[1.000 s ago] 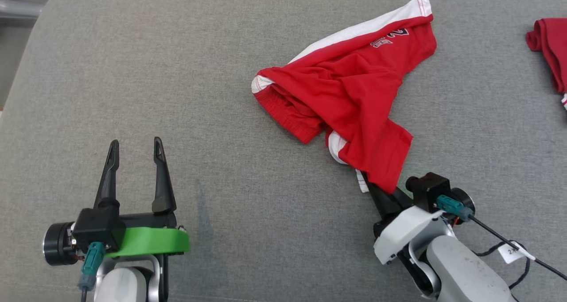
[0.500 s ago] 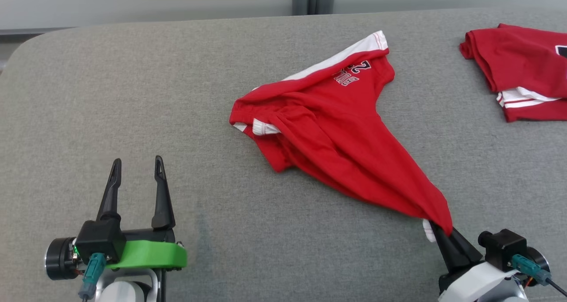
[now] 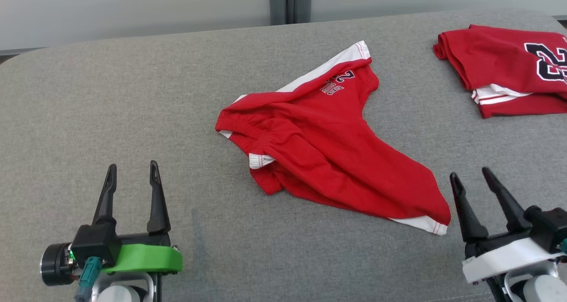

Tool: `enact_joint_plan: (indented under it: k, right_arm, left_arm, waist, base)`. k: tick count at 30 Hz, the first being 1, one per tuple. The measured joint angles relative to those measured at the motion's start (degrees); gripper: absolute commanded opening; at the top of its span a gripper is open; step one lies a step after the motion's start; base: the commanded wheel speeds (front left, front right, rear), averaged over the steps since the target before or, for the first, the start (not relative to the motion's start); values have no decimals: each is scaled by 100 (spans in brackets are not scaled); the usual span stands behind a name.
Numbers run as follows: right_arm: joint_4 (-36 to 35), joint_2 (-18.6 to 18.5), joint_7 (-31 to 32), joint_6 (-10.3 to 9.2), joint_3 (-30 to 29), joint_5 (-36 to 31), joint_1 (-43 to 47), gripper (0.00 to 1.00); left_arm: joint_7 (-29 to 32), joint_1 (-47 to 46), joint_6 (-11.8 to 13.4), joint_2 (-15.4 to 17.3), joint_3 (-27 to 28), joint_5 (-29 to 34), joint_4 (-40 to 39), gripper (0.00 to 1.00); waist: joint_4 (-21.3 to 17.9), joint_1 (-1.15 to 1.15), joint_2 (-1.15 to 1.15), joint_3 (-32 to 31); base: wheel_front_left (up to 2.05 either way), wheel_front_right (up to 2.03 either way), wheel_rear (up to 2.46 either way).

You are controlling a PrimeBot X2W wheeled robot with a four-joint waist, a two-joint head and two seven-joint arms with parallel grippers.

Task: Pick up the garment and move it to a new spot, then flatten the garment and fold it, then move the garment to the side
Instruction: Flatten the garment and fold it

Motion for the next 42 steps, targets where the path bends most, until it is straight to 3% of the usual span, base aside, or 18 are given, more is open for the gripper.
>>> enact_joint_plan:
  k: [4, 10, 22, 27, 36, 37, 38, 42]
  right_arm:
    - [-563, 538, -4, 0, -472, -282, -79, 100]
    - [-621, 1070, -8, 0, -479, -541, -215, 100]
    - [-456, 1053, -8, 0, -63, -541, -599, 100]
    - [-443, 1040, -8, 0, -37, -499, -651, 100]
    - [-352, 1045, -8, 0, -46, -415, -667, 100]
    - [-346, 1046, -8, 0, -54, -411, -667, 100]
    - [-339, 1046, -8, 0, -64, -410, -665, 100]
    - [-324, 1061, -8, 0, -159, -417, -629, 100]
  left_arm:
    - [1, 2, 1, -1, -7, 8, -14, 100]
    - [1, -39, -111, 0, -157, 74, 112, 100]
    - [0, -636, -778, 7, -1115, 312, 1042, 100]
    - [1, -942, -875, 85, -1417, 346, 1585, 100]
    - [0, -1316, -891, 153, -1447, 156, 2123, 100]
    - [1, -1361, -900, 153, -1492, 151, 2192, 23]
    - [1, -1395, -906, 152, -1537, 140, 2201, 0]
    - [0, -1504, -907, 160, -1627, 112, 2153, 0]
  waist:
    - [-19, 0, 0, 17]
    - [-8, 0, 0, 112]
    - [-231, 0, 0, 243]
    - [-449, 0, 0, 318]
    - [-845, 0, 0, 482]
    - [-878, 0, 0, 502]
    - [-904, 0, 0, 523]
    - [-897, 0, 0, 556]
  base:
    - [0, 0, 0]
    - [0, 0, 0]
    - [0, 0, 0]
    - [0, 0, 0]
    - [0, 0, 0]
    - [0, 0, 0]
    - [0, 0, 0]
    - [0, 0, 0]
